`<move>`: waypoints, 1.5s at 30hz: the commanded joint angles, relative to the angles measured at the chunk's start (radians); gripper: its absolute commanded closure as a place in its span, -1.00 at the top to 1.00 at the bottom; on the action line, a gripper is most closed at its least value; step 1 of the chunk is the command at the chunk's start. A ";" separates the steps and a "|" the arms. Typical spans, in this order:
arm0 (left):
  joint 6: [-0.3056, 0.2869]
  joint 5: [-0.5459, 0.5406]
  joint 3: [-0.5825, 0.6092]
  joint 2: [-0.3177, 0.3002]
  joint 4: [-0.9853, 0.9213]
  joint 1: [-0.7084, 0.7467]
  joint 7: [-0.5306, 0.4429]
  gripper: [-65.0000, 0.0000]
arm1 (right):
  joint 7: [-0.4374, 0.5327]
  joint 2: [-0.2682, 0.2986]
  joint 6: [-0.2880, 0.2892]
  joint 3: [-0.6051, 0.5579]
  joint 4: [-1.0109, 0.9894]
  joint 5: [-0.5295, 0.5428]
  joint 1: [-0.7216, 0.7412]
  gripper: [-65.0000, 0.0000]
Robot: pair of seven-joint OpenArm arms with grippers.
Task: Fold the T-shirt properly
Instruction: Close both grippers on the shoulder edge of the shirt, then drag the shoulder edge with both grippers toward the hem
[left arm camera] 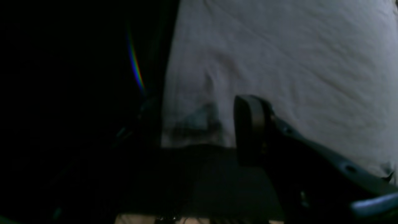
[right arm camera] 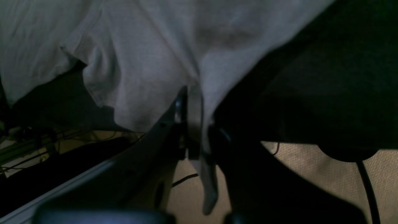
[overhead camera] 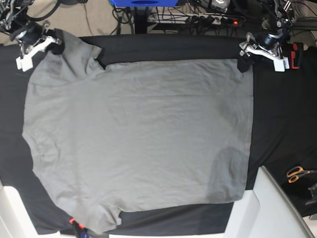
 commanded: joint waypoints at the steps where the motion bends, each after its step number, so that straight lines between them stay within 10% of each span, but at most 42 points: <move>1: 0.011 0.032 0.004 0.001 -0.004 0.005 0.044 0.10 | 0.009 0.011 0.008 0.003 0.013 0.017 -0.002 -0.99; 25: -0.045 -0.059 0.004 0.012 -0.027 -0.020 0.049 0.08 | 0.009 0.011 0.008 0.001 0.011 0.016 -0.002 -0.99; 31: -0.045 -0.053 0.004 0.012 -0.027 -0.020 0.049 -1.00 | 0.009 0.011 0.008 0.001 0.011 0.016 -0.002 -0.99; 45: -0.038 -0.051 0.004 0.008 0.068 -0.017 0.066 -1.00 | -0.083 0.013 0.008 0.009 0.112 0.016 0.038 -0.99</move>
